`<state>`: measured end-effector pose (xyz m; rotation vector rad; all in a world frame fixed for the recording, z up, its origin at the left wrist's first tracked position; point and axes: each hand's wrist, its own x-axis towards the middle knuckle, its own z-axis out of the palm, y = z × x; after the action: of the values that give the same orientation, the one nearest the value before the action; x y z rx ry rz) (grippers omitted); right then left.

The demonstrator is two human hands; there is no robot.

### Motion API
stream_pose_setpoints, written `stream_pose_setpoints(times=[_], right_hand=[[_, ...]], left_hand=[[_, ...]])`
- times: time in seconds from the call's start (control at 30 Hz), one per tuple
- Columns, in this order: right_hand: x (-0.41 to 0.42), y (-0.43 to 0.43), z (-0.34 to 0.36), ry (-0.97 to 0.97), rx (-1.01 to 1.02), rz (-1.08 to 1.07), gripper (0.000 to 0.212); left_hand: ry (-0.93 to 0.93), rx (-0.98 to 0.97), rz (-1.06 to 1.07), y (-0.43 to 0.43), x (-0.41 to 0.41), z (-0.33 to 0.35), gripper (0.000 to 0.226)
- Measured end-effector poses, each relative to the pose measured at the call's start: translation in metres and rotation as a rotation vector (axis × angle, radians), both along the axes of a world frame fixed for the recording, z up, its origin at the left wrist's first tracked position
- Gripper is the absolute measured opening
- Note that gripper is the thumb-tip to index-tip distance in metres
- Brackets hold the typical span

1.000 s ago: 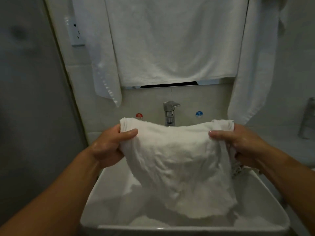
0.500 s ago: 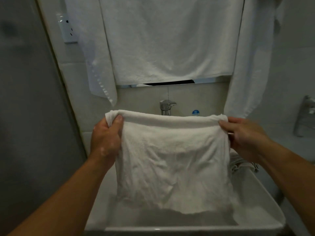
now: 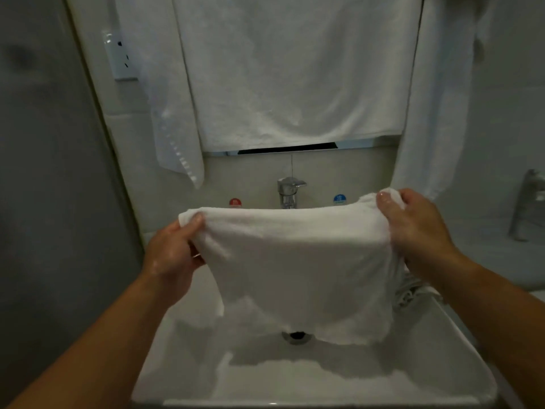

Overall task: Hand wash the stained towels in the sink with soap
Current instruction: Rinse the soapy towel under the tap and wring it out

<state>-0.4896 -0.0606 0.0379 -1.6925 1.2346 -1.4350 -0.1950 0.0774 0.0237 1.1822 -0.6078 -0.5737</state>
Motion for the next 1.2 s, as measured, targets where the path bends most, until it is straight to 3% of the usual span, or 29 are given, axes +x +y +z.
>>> stream_pose_setpoints(times=[0.07,0.13,0.2,0.27,0.33,0.4,0.47,0.57,0.63,0.7,0.77,0.93,1.03,1.07,1.13,1.2], right_hand=[[-0.001,0.001,0.005,0.035,-0.019,0.008,0.027],[-0.002,0.001,0.007,0.135,0.026,0.01,0.028],[-0.003,0.004,0.015,0.096,0.193,0.097,0.047],[-0.009,0.006,0.024,0.02,0.318,0.298,0.072],[-0.02,0.01,0.036,0.047,0.352,0.553,0.073],[-0.023,0.014,0.041,0.351,0.287,0.636,0.068],[-0.019,0.015,0.04,0.751,0.108,0.533,0.064],[-0.009,0.013,0.035,1.057,-0.018,0.436,0.068],[-0.007,0.01,0.037,1.152,-0.008,0.39,0.065],[-0.009,0.005,0.041,1.186,0.0,0.367,0.051],[-0.011,-0.001,0.042,1.144,0.037,0.366,0.026],[-0.018,-0.02,0.035,1.092,-0.019,0.428,0.004],[-0.028,-0.028,0.035,0.83,0.015,0.456,0.025],[-0.03,-0.028,0.033,0.666,0.059,0.481,0.031],[-0.031,-0.028,0.03,0.369,0.185,0.531,0.036],[-0.03,-0.027,0.028,0.181,0.306,0.525,0.036]], left_hand=[[-0.089,0.088,0.02,0.0,0.005,0.002,0.019],[-0.324,0.247,0.072,0.001,0.004,0.001,0.024],[-0.56,0.403,0.1,0.0,0.005,0.005,0.037],[-0.554,0.528,0.078,0.003,0.012,0.015,0.051],[-0.562,0.64,0.006,0.006,0.015,0.028,0.054],[-0.61,0.696,0.002,0.009,0.018,0.04,0.044],[-0.559,0.637,-0.057,0.01,0.02,0.043,0.038],[-0.572,0.555,-0.337,0.016,0.016,0.046,0.054],[-0.895,0.612,-0.43,0.019,0.021,0.046,0.058],[-1.29,0.711,-0.359,0.018,0.026,0.045,0.047],[-1.436,0.679,-0.284,0.016,0.027,0.044,0.034],[-1.423,0.733,-0.337,0.013,0.03,0.045,0.013],[-1.346,0.729,-0.356,0.014,0.035,0.048,0.04],[-1.21,0.647,-0.34,0.014,0.035,0.048,0.039],[-0.796,0.457,-0.353,0.014,0.034,0.045,0.015],[-0.482,0.352,-0.351,0.013,0.033,0.043,0.01]])
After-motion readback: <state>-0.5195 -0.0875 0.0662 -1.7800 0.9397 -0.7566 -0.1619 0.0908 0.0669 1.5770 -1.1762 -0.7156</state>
